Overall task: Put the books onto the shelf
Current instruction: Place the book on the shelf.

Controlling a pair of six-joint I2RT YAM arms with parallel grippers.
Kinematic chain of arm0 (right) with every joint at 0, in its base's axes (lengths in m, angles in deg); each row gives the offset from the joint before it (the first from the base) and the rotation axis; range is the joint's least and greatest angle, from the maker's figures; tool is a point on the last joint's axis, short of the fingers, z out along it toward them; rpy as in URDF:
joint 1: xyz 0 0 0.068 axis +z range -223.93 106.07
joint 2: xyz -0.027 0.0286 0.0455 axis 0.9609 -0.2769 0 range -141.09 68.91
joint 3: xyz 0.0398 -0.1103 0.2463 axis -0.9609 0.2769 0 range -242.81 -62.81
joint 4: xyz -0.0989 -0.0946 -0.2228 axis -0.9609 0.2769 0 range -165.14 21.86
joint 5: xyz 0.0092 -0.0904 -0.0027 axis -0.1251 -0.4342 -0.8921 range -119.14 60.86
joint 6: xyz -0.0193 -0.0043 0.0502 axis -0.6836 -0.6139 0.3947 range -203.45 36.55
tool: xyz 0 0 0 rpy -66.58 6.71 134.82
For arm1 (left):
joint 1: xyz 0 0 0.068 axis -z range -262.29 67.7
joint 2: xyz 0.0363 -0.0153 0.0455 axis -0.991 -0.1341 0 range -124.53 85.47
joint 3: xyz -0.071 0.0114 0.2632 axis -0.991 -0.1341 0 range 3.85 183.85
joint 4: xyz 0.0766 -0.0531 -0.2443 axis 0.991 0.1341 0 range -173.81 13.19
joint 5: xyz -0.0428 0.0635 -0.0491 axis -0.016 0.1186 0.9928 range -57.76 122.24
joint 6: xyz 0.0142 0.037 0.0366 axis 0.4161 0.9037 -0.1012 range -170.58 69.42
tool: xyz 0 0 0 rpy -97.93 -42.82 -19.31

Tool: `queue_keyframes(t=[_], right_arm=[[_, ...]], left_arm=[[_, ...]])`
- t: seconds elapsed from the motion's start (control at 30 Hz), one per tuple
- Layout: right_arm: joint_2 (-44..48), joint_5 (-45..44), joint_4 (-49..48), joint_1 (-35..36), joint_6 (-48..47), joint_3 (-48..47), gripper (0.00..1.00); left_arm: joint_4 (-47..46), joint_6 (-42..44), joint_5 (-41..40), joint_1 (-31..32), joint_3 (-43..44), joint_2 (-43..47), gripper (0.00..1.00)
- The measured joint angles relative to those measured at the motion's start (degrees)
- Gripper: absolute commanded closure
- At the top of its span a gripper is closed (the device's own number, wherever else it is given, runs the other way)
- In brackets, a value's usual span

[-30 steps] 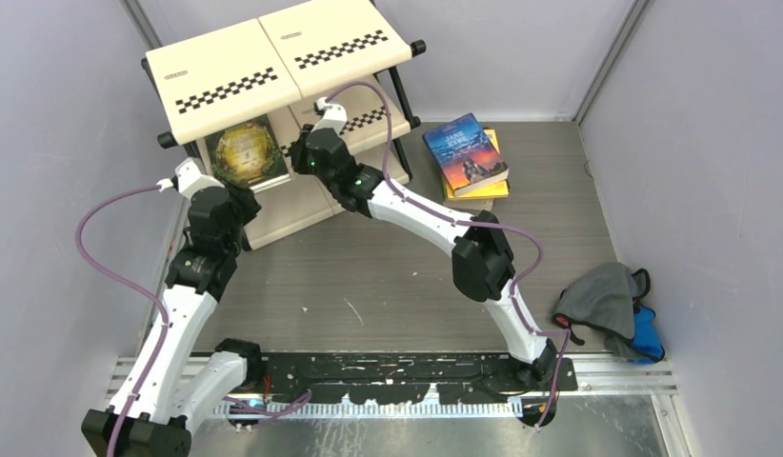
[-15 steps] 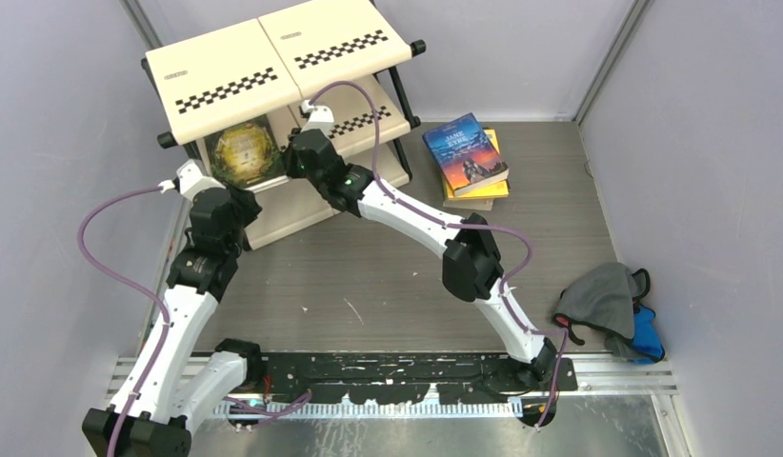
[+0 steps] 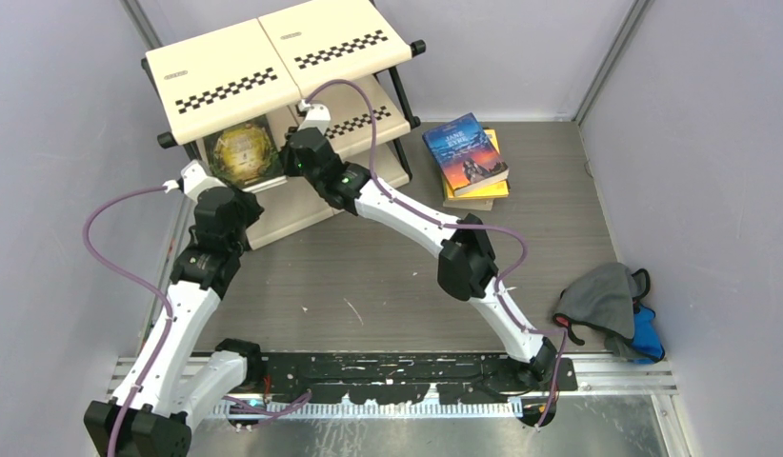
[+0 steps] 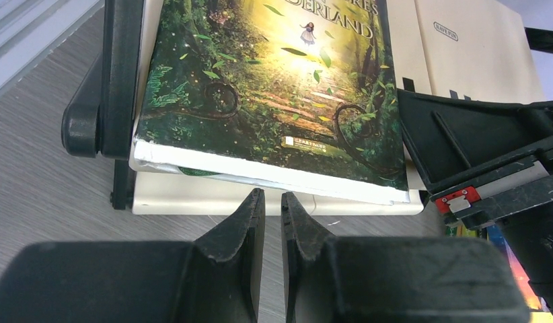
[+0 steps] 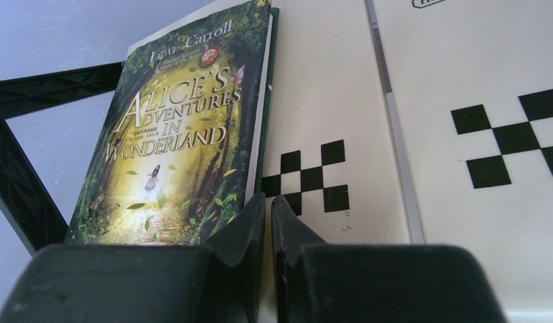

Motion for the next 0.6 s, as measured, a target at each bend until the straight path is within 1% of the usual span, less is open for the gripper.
queue_keyframes(t=[0.33,0.37,0.47,0.6], right_arm=[[-0.4,0.3,0.3,0.0,-0.9,-0.6,0.85],[-0.4,0.3,0.3,0.0,-0.9,-0.6,0.83],[-0.3,0.0,-0.1,0.0,-1.1,-0.5,0.7],[1.8,-1.1,-4.9,-0.1,-1.4,4.3,0.61]], left_arm=[[0.0,0.0,0.0,0.0,-0.1,-0.3,0.84],[0.0,0.0,0.0,0.0,-0.1,-0.3,0.82],[0.0,0.0,0.0,0.0,-0.1,-0.3,0.76],[0.0,0.0,0.0,0.0,-0.1,-0.1,0.67]])
